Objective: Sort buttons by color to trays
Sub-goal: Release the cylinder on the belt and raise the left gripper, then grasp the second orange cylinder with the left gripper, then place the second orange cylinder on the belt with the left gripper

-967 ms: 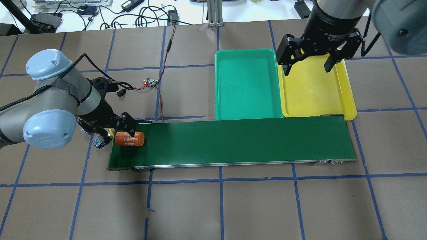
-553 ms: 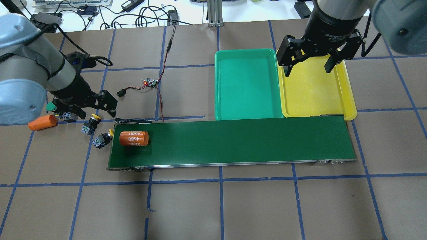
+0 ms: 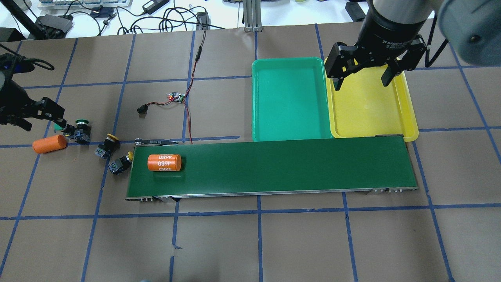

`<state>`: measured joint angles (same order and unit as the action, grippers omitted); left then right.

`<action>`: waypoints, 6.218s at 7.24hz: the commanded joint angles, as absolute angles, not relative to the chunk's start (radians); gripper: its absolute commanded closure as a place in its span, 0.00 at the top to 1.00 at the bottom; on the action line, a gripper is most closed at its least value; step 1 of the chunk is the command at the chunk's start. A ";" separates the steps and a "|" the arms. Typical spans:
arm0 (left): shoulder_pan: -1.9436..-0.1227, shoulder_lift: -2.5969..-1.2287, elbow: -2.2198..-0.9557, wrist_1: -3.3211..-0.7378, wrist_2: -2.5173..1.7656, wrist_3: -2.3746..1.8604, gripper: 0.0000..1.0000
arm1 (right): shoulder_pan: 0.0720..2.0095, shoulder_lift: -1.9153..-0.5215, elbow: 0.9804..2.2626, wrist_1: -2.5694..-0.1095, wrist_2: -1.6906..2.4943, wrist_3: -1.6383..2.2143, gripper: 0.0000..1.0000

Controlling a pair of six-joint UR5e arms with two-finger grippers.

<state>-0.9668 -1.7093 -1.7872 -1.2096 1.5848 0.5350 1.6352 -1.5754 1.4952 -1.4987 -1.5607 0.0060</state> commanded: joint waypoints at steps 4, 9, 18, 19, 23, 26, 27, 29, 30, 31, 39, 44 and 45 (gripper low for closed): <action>-0.827 -1.919 -1.776 -0.996 1.585 0.617 1.00 | 1.637 -1.577 1.497 -1.499 -1.560 0.006 1.00; -0.827 -2.003 -1.772 -0.936 1.566 0.534 1.00 | 1.637 -1.586 1.497 -1.514 -1.556 0.020 1.00; -0.827 -2.043 -1.770 -0.897 1.539 0.491 1.00 | 1.621 -1.658 1.552 -1.497 -1.560 0.005 1.00; -0.827 -2.043 -1.770 -0.897 1.537 0.488 1.00 | 1.618 -1.655 1.554 -1.493 -1.559 0.005 1.00; -0.828 -2.034 -1.772 -0.894 1.534 0.452 1.00 | 1.623 -1.655 1.554 -1.453 -1.559 0.003 1.00; -0.827 -2.042 -1.772 -0.893 1.534 0.454 1.00 | 1.621 -1.657 1.554 -1.451 -1.555 0.000 1.00; -0.828 -2.042 -1.772 -0.894 1.532 0.451 1.00 | 1.621 -1.660 1.554 -1.450 -1.558 0.002 1.00; -0.828 -2.042 -1.772 -0.894 1.516 0.453 1.00 | 1.621 -1.658 1.554 -1.450 -1.559 0.002 1.00; -0.828 -2.042 -1.772 -0.894 1.517 0.453 1.00 | 1.621 -1.658 1.554 -1.450 -1.559 0.002 1.00; -0.827 -2.046 -1.772 -0.894 1.519 0.457 1.00 | 1.621 -1.660 1.554 -1.451 -1.559 0.002 1.00; -0.850 -1.860 -1.764 -1.109 1.531 0.471 0.05 | 1.621 -1.658 1.555 -1.448 -1.559 0.003 1.00; -1.266 -1.593 -1.889 -1.341 1.519 0.221 0.06 | 1.621 -1.658 1.555 -1.448 -1.559 0.003 1.00; -1.341 -1.580 -1.964 -1.324 1.523 0.194 0.09 | 1.623 -1.658 1.555 -1.448 -1.559 0.003 1.00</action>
<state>-1.2393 -1.6055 -1.8794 -1.3329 1.5215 0.2650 1.6221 -1.6582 1.5555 -1.4481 -1.5585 0.0031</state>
